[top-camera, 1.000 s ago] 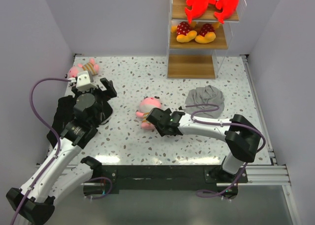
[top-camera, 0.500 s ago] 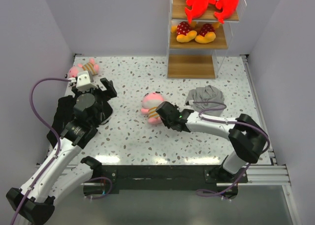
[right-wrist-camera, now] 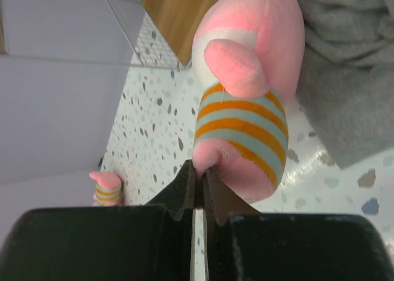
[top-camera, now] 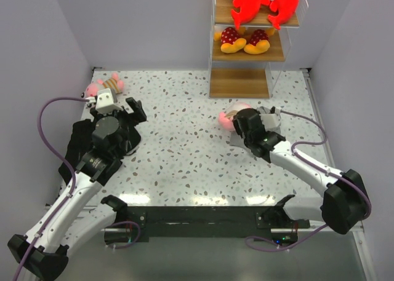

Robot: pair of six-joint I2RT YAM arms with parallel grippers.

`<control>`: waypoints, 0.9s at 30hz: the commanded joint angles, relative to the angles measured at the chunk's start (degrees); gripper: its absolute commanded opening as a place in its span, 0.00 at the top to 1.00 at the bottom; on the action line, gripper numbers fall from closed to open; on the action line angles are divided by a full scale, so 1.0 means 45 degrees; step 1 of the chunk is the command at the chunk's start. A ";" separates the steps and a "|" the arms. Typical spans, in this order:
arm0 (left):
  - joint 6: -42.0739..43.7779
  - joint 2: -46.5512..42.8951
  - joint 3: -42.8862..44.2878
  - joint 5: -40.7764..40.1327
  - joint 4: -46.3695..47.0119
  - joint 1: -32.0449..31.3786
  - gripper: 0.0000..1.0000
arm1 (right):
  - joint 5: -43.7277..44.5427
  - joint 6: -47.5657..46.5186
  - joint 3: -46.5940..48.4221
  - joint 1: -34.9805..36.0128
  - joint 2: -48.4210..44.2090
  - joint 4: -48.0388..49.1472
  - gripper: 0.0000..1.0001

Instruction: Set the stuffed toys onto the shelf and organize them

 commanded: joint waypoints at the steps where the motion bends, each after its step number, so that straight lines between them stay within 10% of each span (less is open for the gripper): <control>1: 0.0199 0.0020 -0.0090 0.0016 0.0509 -0.0059 0.10 | -0.0940 -0.3043 0.0001 -0.1372 0.0072 0.3193 1.00; 9: 0.0199 0.0118 -0.0070 0.0113 0.0509 -0.0059 0.10 | -0.5143 -0.5875 -0.0119 -0.3582 0.1262 0.7888 1.00; 27: 0.0121 0.0098 -0.0012 0.0465 0.0528 -0.0117 0.10 | -1.0811 -0.7128 0.4451 -0.7040 0.7317 0.8557 1.00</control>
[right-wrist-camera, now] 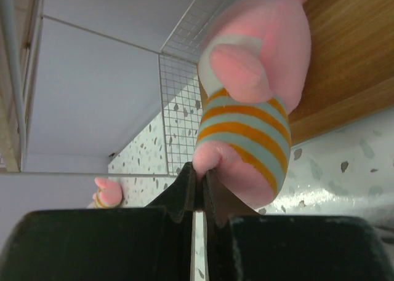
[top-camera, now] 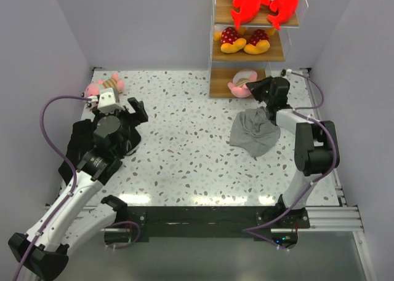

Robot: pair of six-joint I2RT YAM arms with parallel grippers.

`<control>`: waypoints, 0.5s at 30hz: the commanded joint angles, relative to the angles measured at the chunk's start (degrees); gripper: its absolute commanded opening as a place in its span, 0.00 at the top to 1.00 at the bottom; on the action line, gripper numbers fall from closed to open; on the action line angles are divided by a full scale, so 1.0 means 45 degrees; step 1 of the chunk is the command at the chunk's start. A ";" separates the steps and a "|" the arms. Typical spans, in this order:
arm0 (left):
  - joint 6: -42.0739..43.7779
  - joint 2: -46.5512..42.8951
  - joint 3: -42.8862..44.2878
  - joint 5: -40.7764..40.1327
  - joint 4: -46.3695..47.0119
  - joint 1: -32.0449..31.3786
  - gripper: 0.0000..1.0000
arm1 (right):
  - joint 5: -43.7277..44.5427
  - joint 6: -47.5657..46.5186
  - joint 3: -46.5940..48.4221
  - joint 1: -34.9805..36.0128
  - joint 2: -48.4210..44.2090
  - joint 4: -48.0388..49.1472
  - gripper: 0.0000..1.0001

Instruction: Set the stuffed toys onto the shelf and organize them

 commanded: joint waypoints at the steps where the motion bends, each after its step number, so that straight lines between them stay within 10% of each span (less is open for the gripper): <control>1: 0.0106 -0.0057 -0.0012 0.0115 0.0485 -0.0093 0.10 | -0.1519 -0.1081 0.1340 -0.0231 0.0363 0.0178 1.00; 15: 0.0067 -0.0038 0.0008 0.0232 0.0465 -0.0152 0.10 | 0.0609 -0.1688 0.2921 -0.0875 0.1672 -0.2635 1.00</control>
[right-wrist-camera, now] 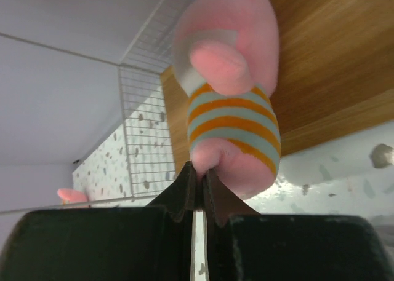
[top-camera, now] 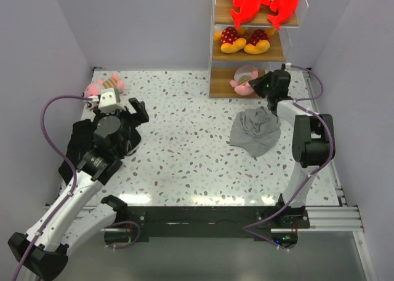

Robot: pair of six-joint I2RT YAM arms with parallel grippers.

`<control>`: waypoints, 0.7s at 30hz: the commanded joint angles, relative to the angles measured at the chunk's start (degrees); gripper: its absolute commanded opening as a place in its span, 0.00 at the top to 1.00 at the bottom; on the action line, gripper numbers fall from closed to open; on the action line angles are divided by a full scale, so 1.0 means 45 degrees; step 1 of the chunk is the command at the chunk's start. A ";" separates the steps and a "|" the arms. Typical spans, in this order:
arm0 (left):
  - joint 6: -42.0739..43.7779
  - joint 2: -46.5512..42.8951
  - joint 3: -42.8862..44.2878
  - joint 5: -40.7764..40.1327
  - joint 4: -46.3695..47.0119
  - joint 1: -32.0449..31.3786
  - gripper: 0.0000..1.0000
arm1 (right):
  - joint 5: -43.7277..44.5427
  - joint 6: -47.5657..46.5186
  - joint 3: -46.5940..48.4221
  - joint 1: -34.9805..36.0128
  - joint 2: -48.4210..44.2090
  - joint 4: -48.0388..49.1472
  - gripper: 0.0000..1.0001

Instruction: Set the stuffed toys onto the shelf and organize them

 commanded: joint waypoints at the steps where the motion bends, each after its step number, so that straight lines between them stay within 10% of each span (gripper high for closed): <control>1: 0.0067 -0.0057 0.0008 0.0092 0.0489 -0.0079 0.10 | 0.0722 -0.0459 0.0707 -0.0370 0.0205 -0.0737 1.00; 21: 0.0067 -0.0096 -0.0012 0.0014 0.0450 -0.0176 0.10 | 0.1874 0.0029 0.1430 -0.0527 0.1084 -0.1302 1.00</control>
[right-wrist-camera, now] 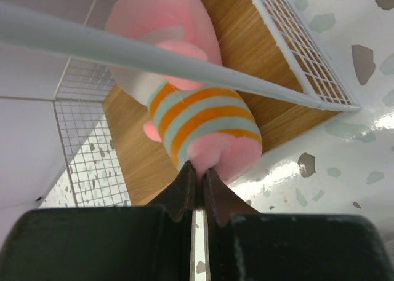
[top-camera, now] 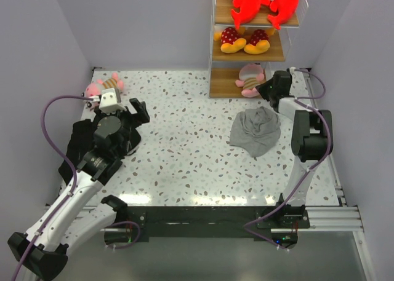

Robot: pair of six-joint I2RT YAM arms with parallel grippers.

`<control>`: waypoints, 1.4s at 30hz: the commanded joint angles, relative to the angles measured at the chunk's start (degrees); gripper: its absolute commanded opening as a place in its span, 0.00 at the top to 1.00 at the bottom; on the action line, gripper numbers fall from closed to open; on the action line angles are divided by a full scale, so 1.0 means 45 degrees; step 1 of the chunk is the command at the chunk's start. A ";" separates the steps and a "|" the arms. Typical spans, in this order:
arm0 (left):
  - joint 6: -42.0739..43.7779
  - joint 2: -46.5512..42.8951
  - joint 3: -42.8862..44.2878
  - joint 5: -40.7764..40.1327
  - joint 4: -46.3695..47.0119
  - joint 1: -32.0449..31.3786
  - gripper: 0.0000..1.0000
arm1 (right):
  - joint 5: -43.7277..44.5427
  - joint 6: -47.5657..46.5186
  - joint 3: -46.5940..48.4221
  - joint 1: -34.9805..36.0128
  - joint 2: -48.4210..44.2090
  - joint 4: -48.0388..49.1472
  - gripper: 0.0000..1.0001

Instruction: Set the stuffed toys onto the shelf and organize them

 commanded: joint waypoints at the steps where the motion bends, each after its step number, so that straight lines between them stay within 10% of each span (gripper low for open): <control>1: 0.0086 -0.0072 0.0008 -0.0049 0.0450 -0.0108 0.10 | 0.0475 0.0077 0.0551 -0.0017 0.0050 0.0299 1.00; 10: 0.0086 -0.0032 0.0008 -0.0069 0.0470 -0.0109 0.10 | 0.1081 -0.0177 0.1177 -0.0388 0.0187 -0.0346 0.92; 32: -0.0263 0.1235 0.0065 -0.0693 0.0277 -0.0109 0.08 | 0.0182 -0.0762 -0.0441 -0.0446 -0.3267 -0.2960 0.36; 42: -0.2041 0.7131 0.5336 0.0027 -0.2908 0.4024 0.09 | -0.2160 -0.1542 -0.5831 0.0156 -0.9222 -0.2397 0.32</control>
